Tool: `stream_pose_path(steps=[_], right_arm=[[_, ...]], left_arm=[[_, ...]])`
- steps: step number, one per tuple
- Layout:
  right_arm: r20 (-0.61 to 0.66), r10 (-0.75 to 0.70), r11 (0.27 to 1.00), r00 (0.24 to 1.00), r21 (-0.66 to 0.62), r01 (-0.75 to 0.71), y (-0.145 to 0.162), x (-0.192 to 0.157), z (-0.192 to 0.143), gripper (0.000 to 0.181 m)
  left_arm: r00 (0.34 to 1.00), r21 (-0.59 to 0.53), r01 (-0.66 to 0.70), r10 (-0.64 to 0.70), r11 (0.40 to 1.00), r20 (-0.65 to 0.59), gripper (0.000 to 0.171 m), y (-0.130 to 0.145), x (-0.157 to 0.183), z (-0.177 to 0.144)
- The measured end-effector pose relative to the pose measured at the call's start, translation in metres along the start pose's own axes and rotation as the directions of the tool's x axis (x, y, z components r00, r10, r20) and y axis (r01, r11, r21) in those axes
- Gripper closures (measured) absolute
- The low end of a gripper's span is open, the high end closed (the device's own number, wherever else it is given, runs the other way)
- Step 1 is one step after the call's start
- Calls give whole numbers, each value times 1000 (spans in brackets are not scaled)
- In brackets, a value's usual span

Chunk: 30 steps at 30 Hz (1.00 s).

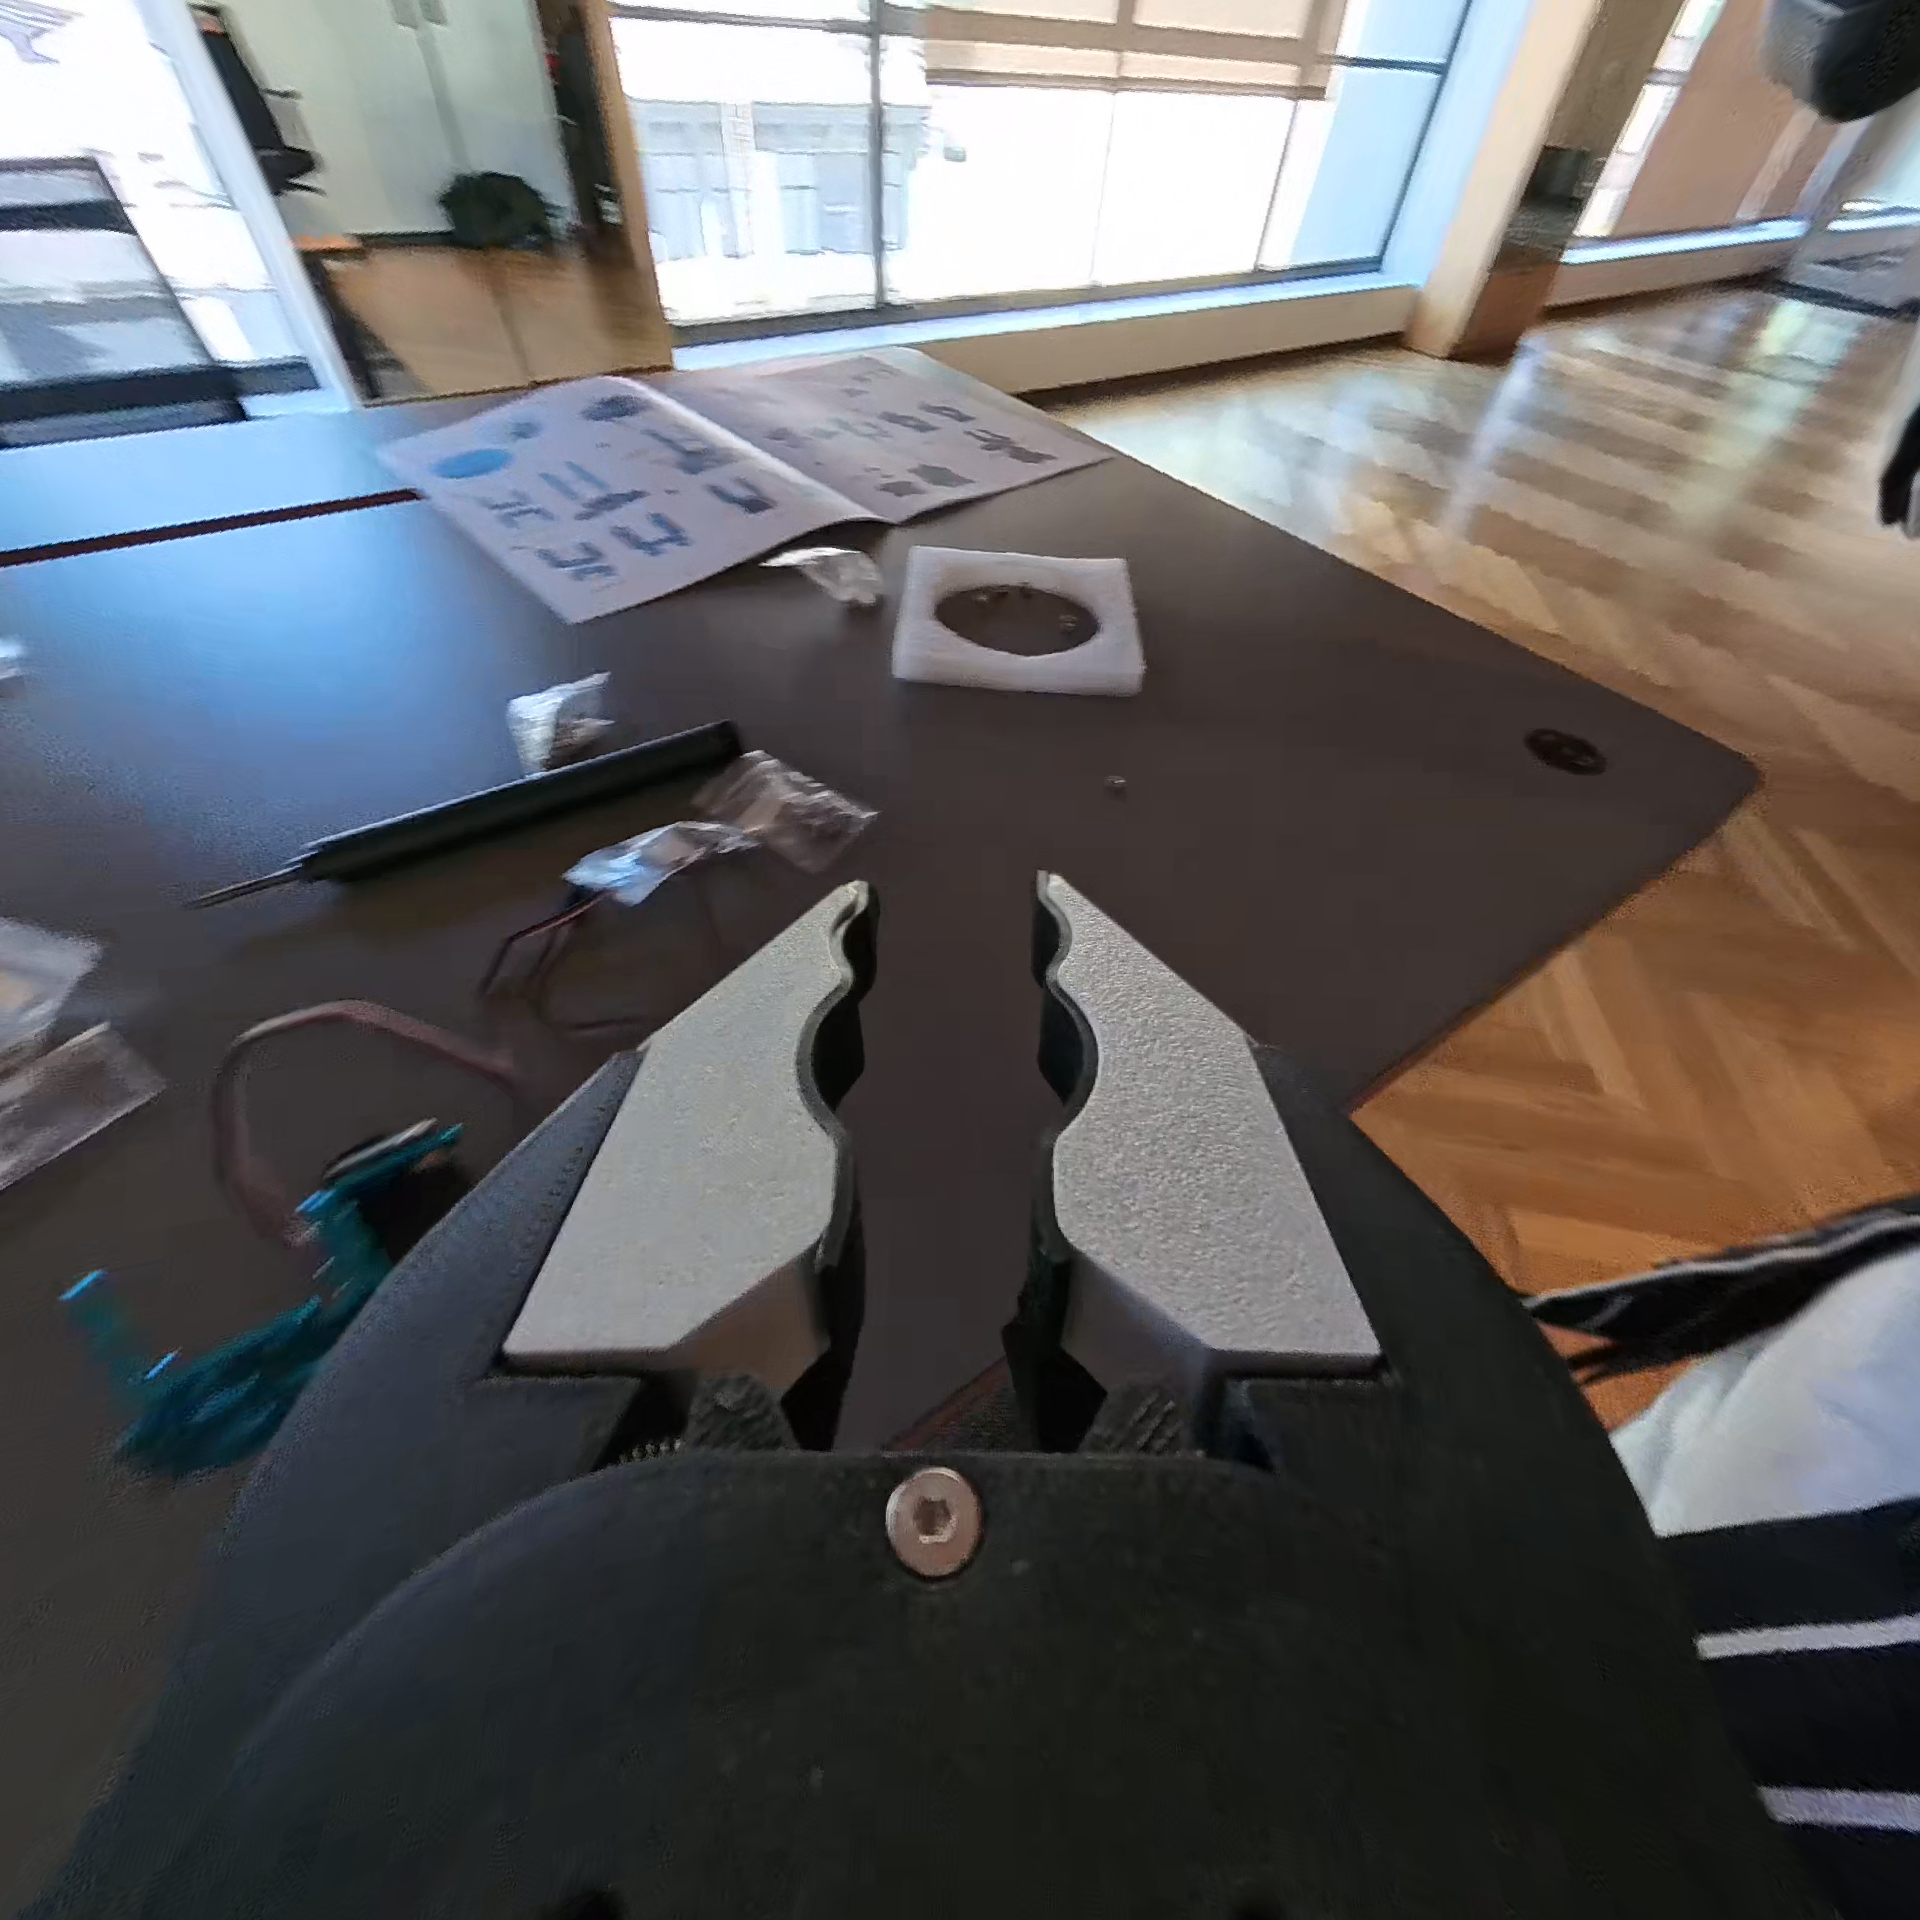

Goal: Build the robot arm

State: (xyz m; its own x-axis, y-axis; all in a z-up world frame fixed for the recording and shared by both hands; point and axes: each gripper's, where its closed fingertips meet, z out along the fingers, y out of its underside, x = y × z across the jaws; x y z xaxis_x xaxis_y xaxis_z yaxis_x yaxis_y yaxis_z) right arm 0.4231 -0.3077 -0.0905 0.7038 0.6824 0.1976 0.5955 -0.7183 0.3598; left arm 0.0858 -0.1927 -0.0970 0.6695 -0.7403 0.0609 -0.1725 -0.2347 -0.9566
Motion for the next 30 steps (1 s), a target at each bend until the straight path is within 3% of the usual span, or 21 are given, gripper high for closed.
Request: stream_pose_path(steps=[3, 6, 9, 12, 14, 16, 18, 21, 25, 27, 30], right_arm=[[104, 115, 972, 988, 195, -133, -15, 23, 25, 178], [223, 141, 887, 964, 404, -223, -42, 36, 37, 178], [311, 60, 742, 948, 622, -251, -81, 34, 31, 177], [320, -41, 540, 947, 804, -249, -120, 31, 9, 176], [263, -80, 448, 961, 871, -201, -138, 31, 0, 172], [202, -78, 404, 976, 902, -154, -154, 37, -4, 163], [209, -100, 360, 973, 919, -161, -172, 38, -12, 153], [227, -159, 282, 961, 943, -176, -203, 43, -30, 155], [-102, -206, 319, 973, 933, 165, -250, 73, -30, 158], [-266, -263, 370, 928, 860, 351, -271, 88, -26, 159], [-407, -365, 431, 837, 723, 540, -294, 104, -20, 161]], left_arm=[[993, 30, 8, -12, 1000, 120, 144, 1, -17, -30], [979, 54, 39, -49, 998, 199, 145, 4, -27, -55], [964, 34, 63, -69, 997, 258, 144, 12, -34, -73], [949, 2, 58, -56, 998, 310, 144, 17, -42, -89], [943, -14, 54, -47, 998, 328, 144, 20, -48, -96], [940, -18, 53, -43, 998, 337, 145, 19, -57, -102], [939, -17, 49, -40, 999, 341, 145, 18, -69, -106], [942, -13, 36, -29, 999, 334, 145, 13, -92, -107], [955, -19, 2, 3, 1000, 297, 144, 7, -132, -98], [960, -20, -23, 27, 1000, 279, 143, 2, -155, -92], [964, -12, -37, 39, 999, 262, 143, -6, -183, -88]])
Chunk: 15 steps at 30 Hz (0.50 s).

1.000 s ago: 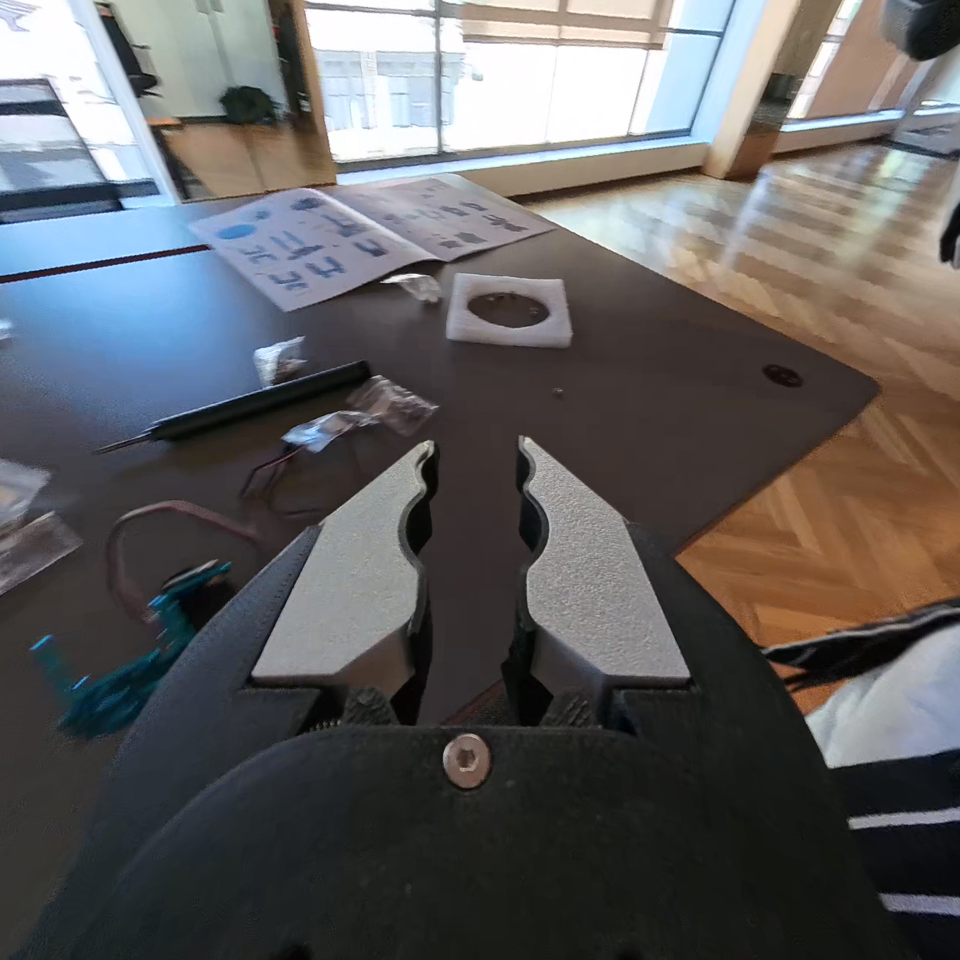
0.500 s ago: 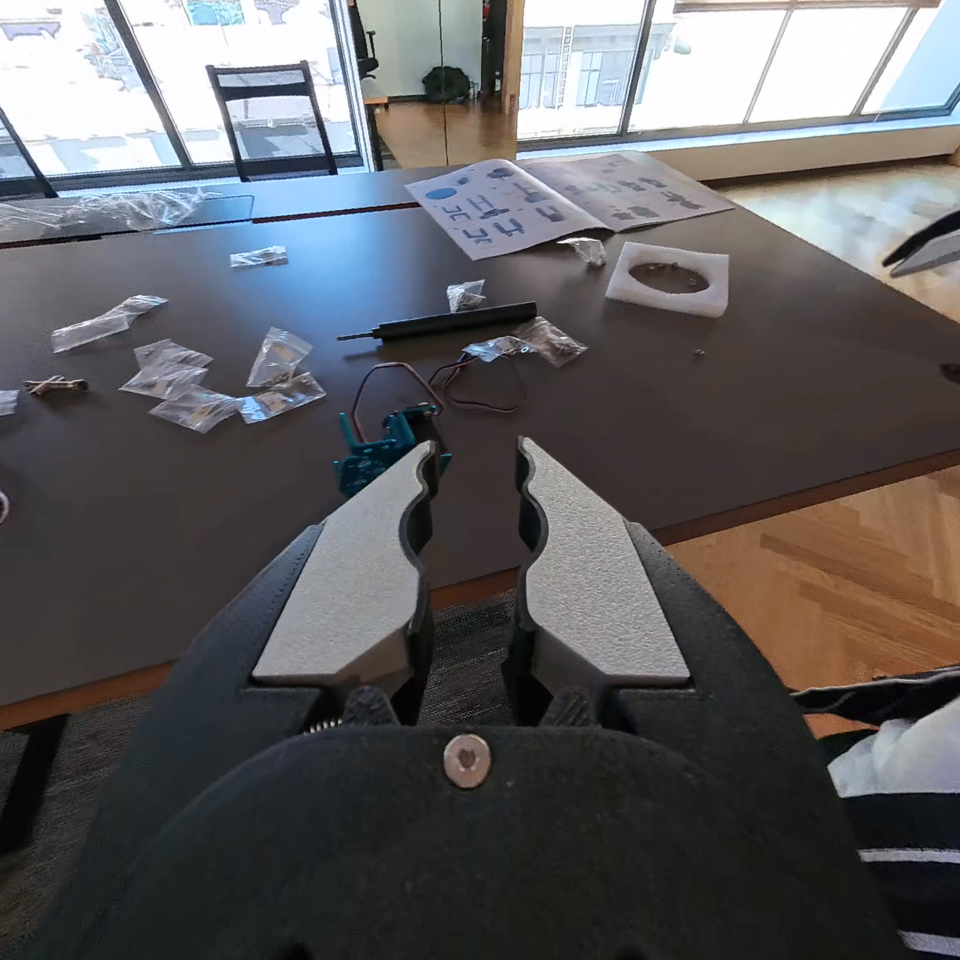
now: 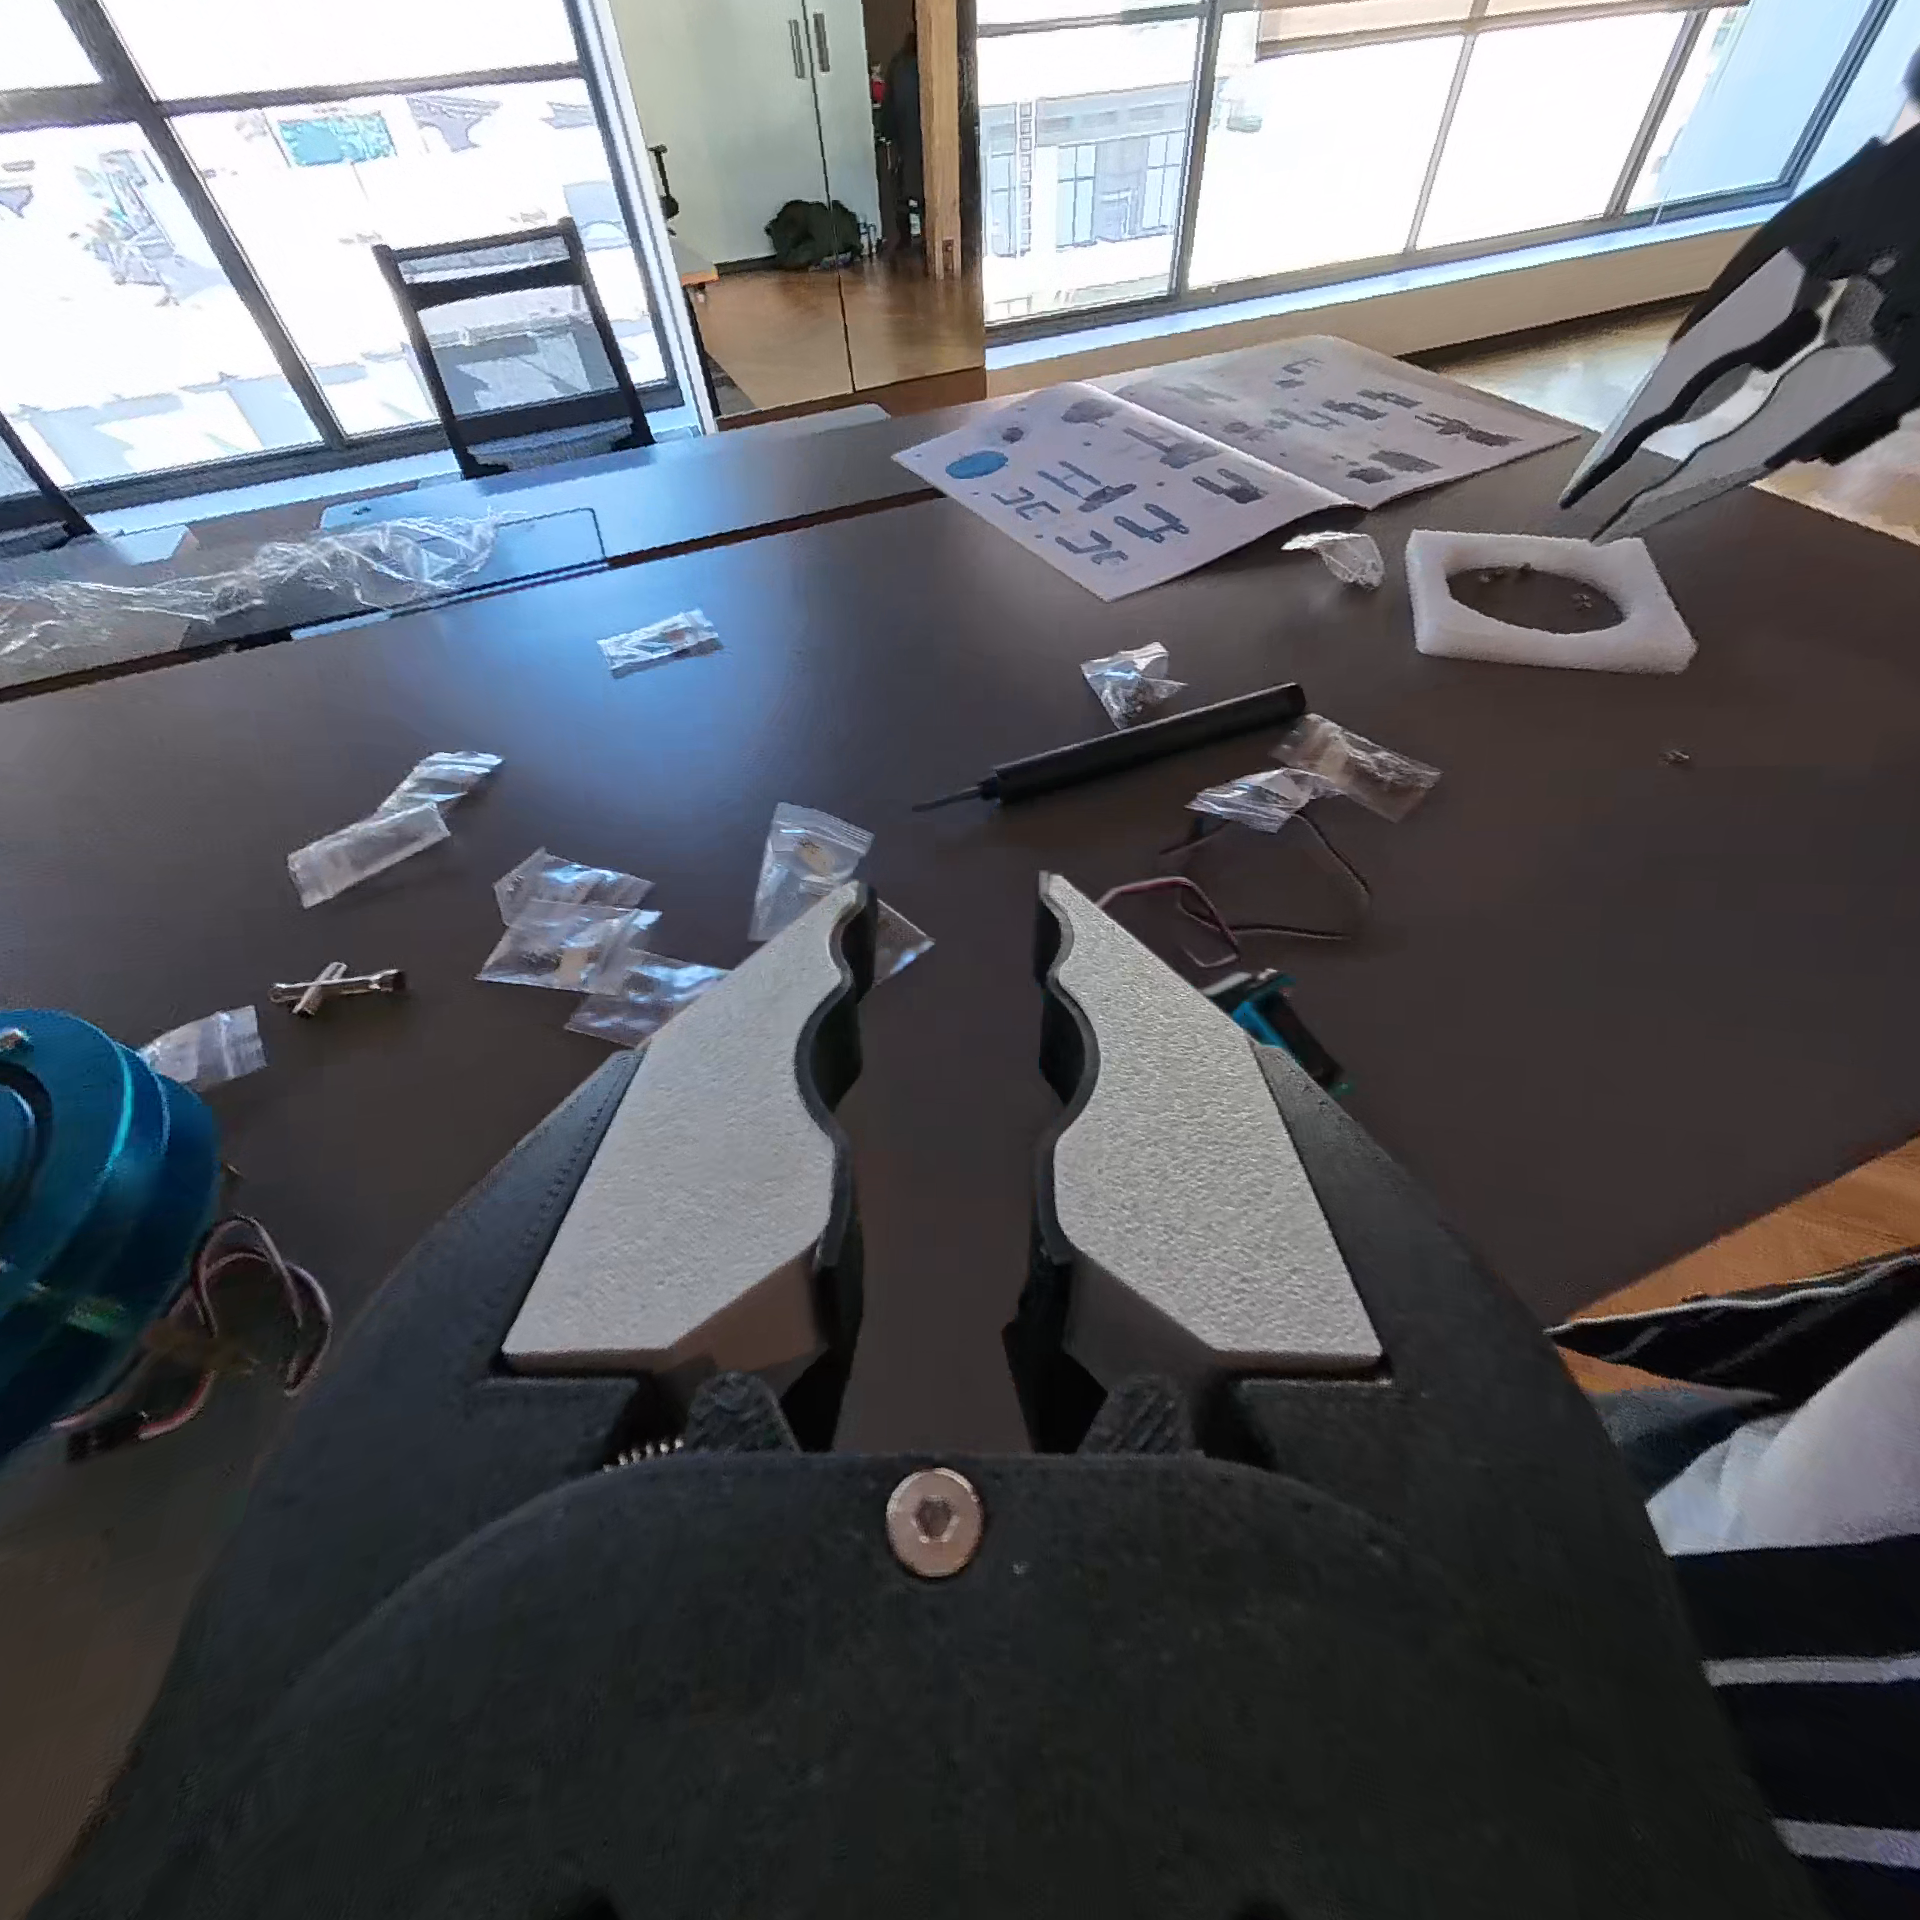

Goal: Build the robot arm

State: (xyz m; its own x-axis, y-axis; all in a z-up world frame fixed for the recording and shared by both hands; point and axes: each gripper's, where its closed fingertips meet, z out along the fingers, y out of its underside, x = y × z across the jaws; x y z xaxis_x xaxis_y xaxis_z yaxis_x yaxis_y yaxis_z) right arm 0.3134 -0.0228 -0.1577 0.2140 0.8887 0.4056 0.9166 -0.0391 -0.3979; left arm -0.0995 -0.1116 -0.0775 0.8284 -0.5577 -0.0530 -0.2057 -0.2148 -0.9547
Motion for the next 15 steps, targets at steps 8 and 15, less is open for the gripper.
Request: stream_pose_path(steps=[8, 15], right_arm=[[138, -232, 936, 963, -237, 260, 19, 19, 21, 163], [297, -98, 974, 950, -169, 153, 20, 22, 17, 176]], left_arm=[[1000, -88, -18, 19, 996, 11, 140, 17, -18, 4], [990, -100, 104, -94, 990, 102, 141, 32, 1, -4]])
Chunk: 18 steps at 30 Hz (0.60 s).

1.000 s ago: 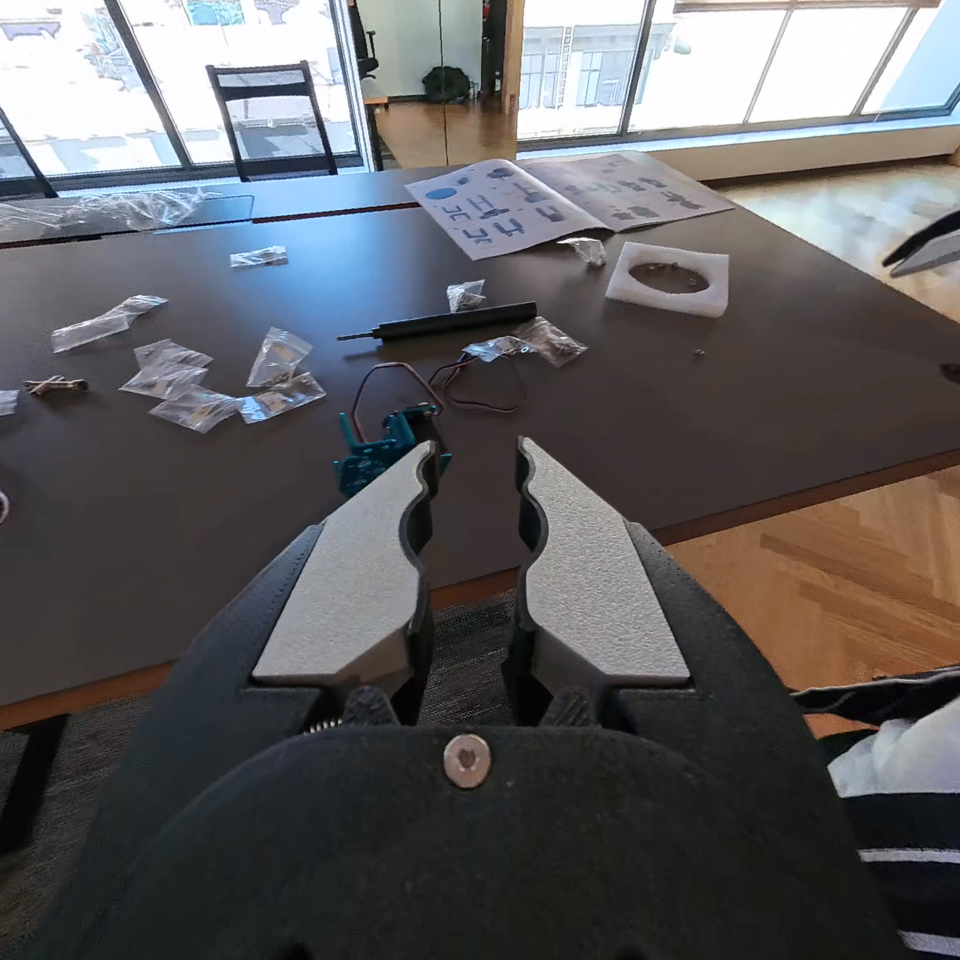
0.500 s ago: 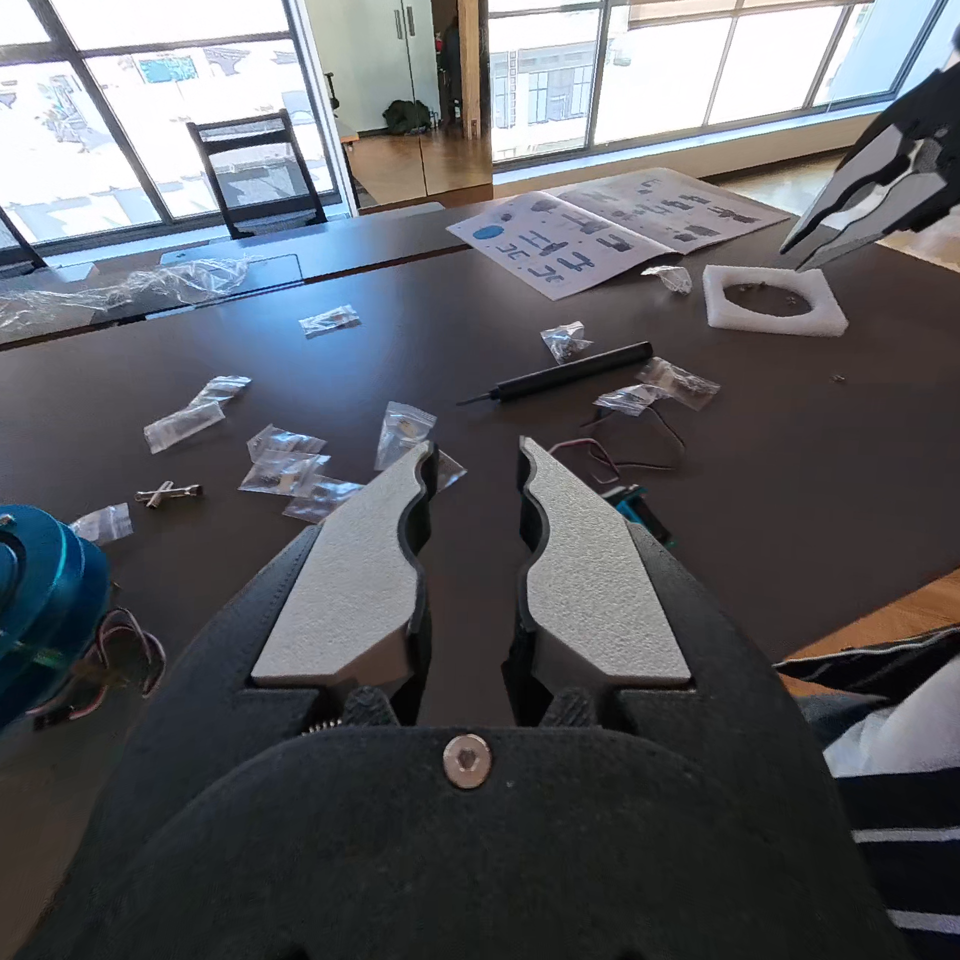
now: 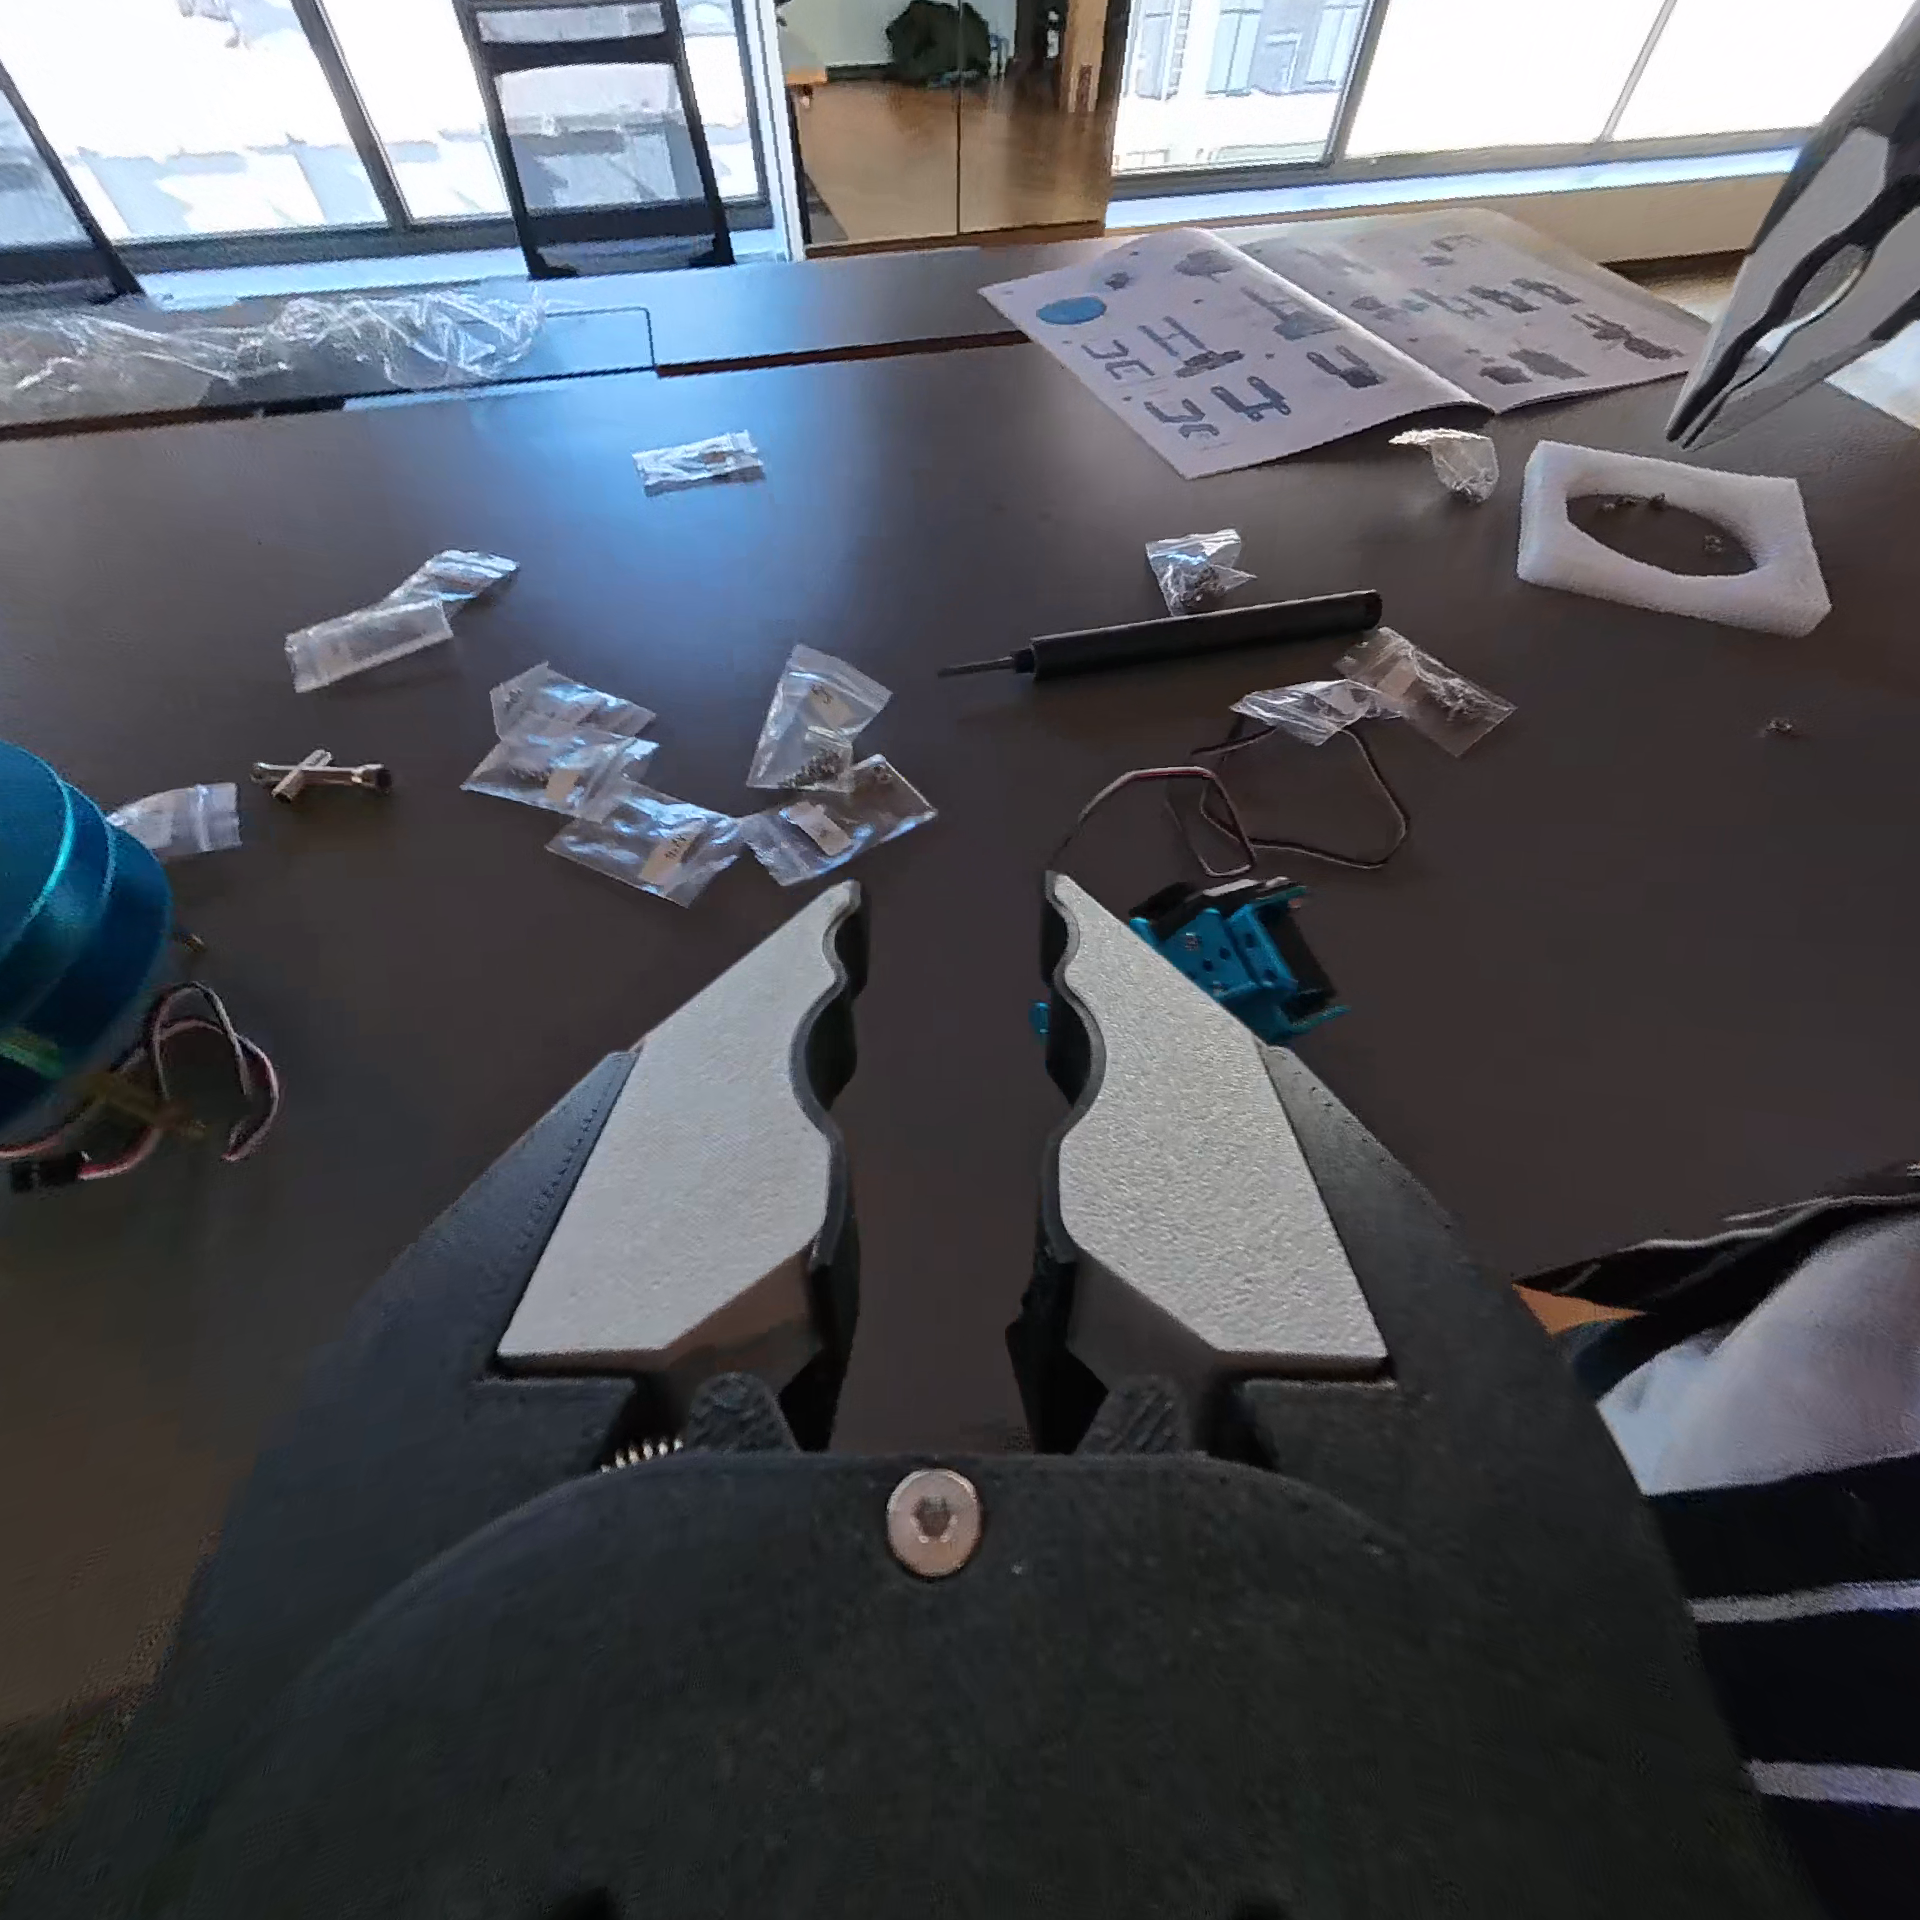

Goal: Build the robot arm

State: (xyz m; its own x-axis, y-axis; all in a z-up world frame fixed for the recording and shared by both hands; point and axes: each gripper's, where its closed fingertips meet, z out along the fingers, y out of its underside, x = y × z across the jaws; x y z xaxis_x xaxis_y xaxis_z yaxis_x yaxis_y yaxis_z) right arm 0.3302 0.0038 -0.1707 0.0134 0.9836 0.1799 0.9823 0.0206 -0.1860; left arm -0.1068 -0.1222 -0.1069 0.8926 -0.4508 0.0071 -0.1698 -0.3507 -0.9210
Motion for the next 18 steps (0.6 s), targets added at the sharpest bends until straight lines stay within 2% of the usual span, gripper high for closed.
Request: stream_pose_path(steps=[6, 10, 13, 18], right_arm=[[101, 58, 998, 993, -29, -55, 6, -6, 19, 172], [55, 59, 998, 997, -39, -57, 13, 1, 18, 172], [118, 102, 995, 988, 0, -102, 8, 0, 18, 173], [192, 133, 991, 972, -11, -133, 0, -3, 21, 172]], left_arm=[[997, 2, 9, -9, 1000, 80, 141, -5, 31, -10], [993, -7, 15, -14, 1000, 121, 141, -2, 50, -17], [988, -21, 26, -22, 999, 150, 141, 1, 58, -21], [983, -26, 28, -23, 999, 182, 141, -3, 68, -26]])
